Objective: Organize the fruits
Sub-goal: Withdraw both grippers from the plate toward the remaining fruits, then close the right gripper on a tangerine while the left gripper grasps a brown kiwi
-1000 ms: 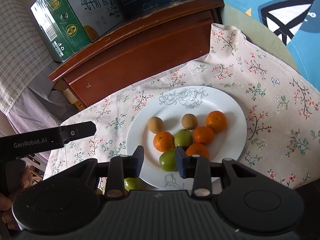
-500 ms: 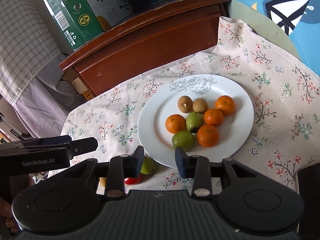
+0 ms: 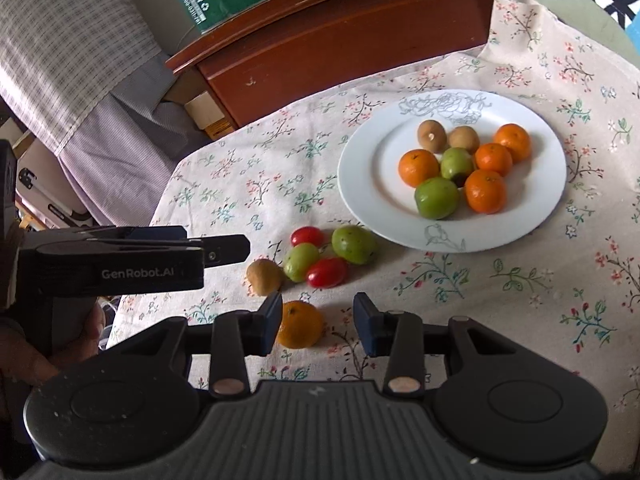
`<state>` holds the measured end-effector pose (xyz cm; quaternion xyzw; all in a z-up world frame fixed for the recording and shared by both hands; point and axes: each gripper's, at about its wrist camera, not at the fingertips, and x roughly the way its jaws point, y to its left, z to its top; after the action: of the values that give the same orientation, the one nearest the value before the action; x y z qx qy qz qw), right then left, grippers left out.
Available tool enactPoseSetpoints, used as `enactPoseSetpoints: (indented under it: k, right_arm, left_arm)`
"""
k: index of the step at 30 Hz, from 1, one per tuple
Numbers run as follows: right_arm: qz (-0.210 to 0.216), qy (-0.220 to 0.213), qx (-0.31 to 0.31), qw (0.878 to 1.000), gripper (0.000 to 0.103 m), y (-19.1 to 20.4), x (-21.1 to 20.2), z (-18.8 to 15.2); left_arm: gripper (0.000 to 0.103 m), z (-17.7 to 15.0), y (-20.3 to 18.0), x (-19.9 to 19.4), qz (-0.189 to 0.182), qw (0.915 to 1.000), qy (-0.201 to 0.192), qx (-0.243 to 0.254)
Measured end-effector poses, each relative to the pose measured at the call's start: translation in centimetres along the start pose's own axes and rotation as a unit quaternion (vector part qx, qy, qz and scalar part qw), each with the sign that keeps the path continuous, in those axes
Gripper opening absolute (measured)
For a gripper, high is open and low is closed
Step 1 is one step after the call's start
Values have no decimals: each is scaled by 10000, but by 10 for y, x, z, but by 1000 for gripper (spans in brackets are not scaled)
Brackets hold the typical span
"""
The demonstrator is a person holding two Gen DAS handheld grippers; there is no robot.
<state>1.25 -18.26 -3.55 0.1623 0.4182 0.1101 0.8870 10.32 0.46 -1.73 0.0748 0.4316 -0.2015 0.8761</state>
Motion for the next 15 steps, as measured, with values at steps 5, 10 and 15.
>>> enactPoseSetpoints:
  k: [5, 10, 15]
  right_arm:
    - [14, 114, -413, 9991, 40, 15, 8, -6]
    - [-33, 239, -550, 9982, 40, 20, 18, -10]
    - [-98, 272, -693, 9972, 40, 22, 26, -12]
  left_arm:
    - [80, -5, 8, 2, -43, 9998, 115, -135]
    - [80, -10, 14, 3, -46, 9997, 182, -182]
    - [80, -12, 13, 2, -158, 9996, 201, -124]
